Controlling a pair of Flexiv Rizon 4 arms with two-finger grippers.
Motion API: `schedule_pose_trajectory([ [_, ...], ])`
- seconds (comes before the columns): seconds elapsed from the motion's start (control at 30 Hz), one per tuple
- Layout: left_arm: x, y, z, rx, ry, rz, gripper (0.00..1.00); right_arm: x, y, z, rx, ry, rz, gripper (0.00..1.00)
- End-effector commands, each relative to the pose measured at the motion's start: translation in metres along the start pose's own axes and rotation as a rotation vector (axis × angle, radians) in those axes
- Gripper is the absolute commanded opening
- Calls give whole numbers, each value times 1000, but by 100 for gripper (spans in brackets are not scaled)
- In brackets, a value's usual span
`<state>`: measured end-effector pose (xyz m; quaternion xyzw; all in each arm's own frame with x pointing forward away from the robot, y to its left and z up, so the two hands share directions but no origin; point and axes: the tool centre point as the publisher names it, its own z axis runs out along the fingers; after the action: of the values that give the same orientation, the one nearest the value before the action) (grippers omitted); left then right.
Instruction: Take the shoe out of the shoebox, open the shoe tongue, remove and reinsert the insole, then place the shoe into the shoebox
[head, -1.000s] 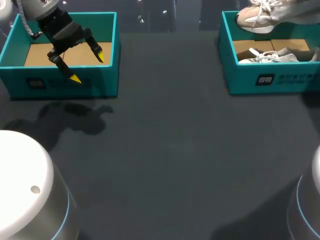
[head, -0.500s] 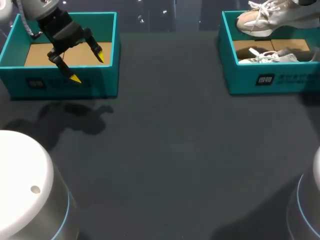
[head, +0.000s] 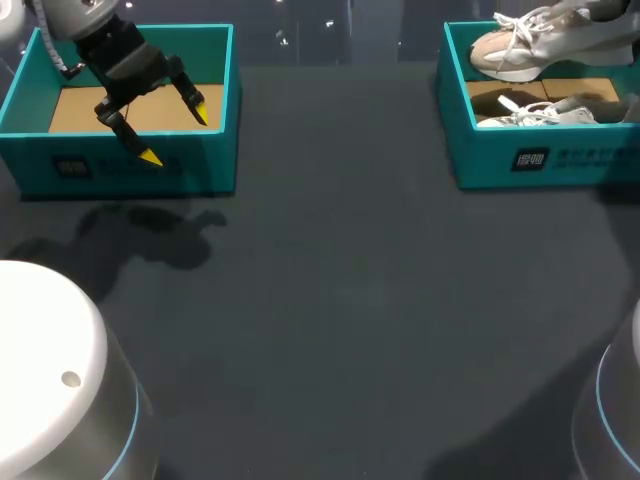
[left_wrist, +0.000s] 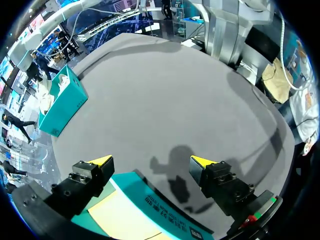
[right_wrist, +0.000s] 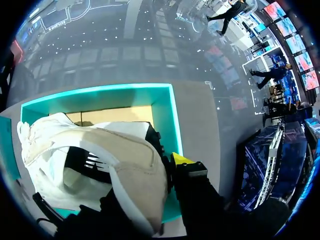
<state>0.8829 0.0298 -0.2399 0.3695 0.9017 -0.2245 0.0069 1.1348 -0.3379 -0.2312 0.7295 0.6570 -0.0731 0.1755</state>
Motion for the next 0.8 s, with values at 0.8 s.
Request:
schedule_pose_trajectory([
  [0.8, 0, 0, 0, -2, 2, 0, 100, 7, 16, 26, 45, 0, 22, 0],
])
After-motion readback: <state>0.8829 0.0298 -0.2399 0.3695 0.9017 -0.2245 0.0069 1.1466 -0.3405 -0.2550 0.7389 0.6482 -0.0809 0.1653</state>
